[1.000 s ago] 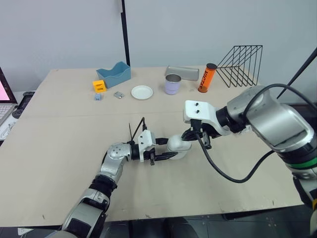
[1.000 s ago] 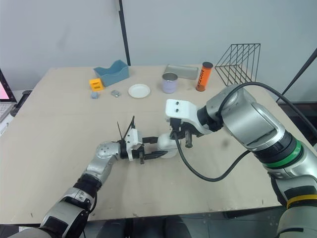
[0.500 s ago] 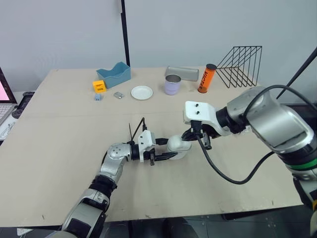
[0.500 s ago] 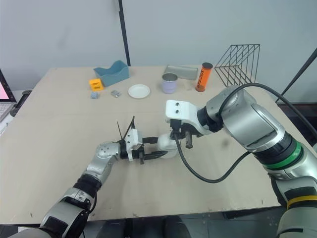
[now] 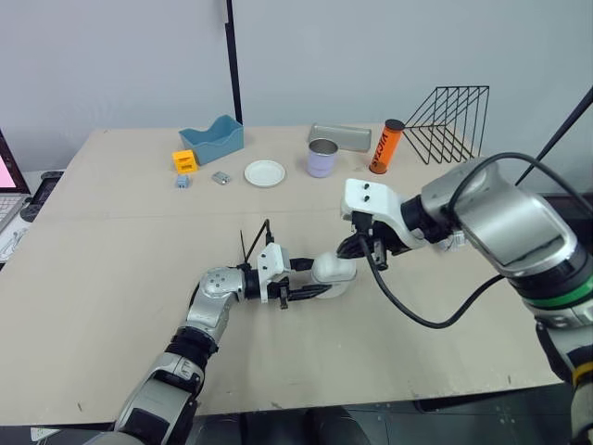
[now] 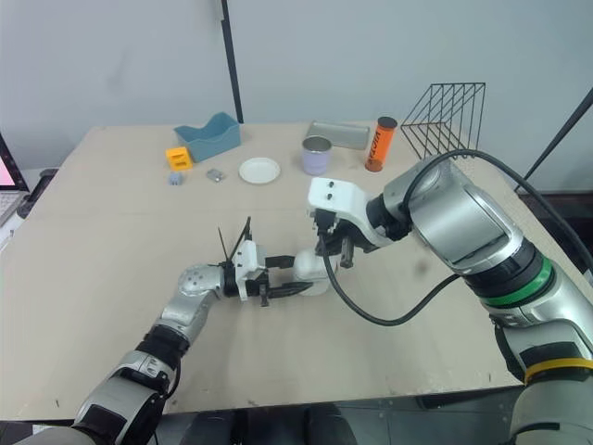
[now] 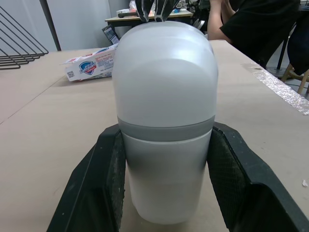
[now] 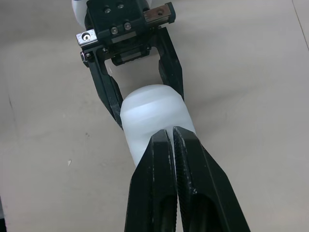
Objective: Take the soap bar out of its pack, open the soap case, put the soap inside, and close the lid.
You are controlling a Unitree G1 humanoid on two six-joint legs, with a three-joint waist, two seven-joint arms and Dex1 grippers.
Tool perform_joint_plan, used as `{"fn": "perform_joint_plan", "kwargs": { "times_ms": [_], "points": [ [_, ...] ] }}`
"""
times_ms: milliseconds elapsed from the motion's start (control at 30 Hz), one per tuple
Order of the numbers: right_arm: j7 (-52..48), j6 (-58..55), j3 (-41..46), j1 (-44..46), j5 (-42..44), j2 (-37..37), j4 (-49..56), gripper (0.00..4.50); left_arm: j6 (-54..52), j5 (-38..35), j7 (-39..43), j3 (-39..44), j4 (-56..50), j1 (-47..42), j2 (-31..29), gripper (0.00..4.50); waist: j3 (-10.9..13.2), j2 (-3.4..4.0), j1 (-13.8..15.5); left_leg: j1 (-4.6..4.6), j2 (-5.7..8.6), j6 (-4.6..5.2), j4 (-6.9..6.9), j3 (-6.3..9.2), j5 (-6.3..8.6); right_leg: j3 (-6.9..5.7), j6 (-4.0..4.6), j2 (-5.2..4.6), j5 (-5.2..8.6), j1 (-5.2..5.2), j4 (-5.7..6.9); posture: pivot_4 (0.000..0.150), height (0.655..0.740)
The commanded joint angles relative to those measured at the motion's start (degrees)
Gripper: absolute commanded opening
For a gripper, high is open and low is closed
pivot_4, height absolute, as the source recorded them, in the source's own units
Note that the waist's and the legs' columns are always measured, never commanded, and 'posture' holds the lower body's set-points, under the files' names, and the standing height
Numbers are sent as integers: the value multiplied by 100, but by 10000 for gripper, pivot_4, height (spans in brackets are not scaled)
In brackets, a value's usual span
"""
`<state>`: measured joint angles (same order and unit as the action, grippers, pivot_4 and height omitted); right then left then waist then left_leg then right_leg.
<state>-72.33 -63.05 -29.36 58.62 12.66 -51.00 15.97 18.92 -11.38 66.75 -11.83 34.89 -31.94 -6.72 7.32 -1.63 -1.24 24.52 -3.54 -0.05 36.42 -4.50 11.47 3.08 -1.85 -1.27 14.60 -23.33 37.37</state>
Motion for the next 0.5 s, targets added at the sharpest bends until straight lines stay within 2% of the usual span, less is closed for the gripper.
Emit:
{"fn": "perform_joint_plan", "kwargs": {
  "times_ms": [33,67,100,133,200,233,267,367,433,500],
  "points": [
    [180,-194,896,460,342,135,-101,1406,69,-53,27,65,-169,-55,-53,18751,1,2,0,1,0,0,0,-1,0,1,0,0,0,-2,0,1500,7393],
    [172,-170,1044,468,425,112,-72,1406,67,-55,28,68,-175,-51,-56,18751,1,2,0,2,0,0,-1,0,0,0,-3,0,-2,-3,0,1500,7393],
    [187,-103,1177,444,471,67,-39,5194,58,-57,32,69,-186,-45,-60,18751,1,2,0,2,0,0,-3,0,0,0,-3,0,-2,-3,0,1500,7393],
    [224,-64,1283,416,501,27,-29,6724,52,-57,35,69,-194,-40,-65,18751,1,1,0,2,0,0,-3,1,0,-1,-2,0,-1,-3,0,1500,7393],
    [207,-31,1480,294,609,-136,42,13407,37,-61,46,69,-211,-31,-80,18751,2,1,5,2,0,0,-3,3,1,-6,-2,-1,1,0,-1,1500,7393],
    [190,2,1553,217,648,-209,79,18812,32,-64,50,69,-218,-29,-87,18751,2,1,5,5,2,0,-3,4,1,-7,-3,-1,1,0,-2,1500,7393],
    [189,44,1619,128,691,-282,116,22020,24,-70,56,72,-230,-25,-101,18751,1,1,4,5,2,0,-3,3,1,-5,-4,-2,2,-1,-1,1500,7393],
    [110,354,2004,-483,845,-604,235,32071,-31,-102,82,107,-251,-60,-156,18751,2,0,4,5,3,0,-3,4,1,-5,-6,-2,2,2,-3,1500,7393],
    [196,645,2182,-871,825,-669,138,35755,-81,-129,106,125,-258,-92,-183,18751,2,0,2,5,4,0,-4,5,1,-3,-7,-2,2,2,-4,1500,7393],
    [187,1295,2427,-1486,788,-717,129,43660,-182,-200,136,162,-328,-108,-207,18751,2,0,2,4,4,0,-4,3,1,-3,-8,0,1,2,-4,1500,7393]
  ]
}}
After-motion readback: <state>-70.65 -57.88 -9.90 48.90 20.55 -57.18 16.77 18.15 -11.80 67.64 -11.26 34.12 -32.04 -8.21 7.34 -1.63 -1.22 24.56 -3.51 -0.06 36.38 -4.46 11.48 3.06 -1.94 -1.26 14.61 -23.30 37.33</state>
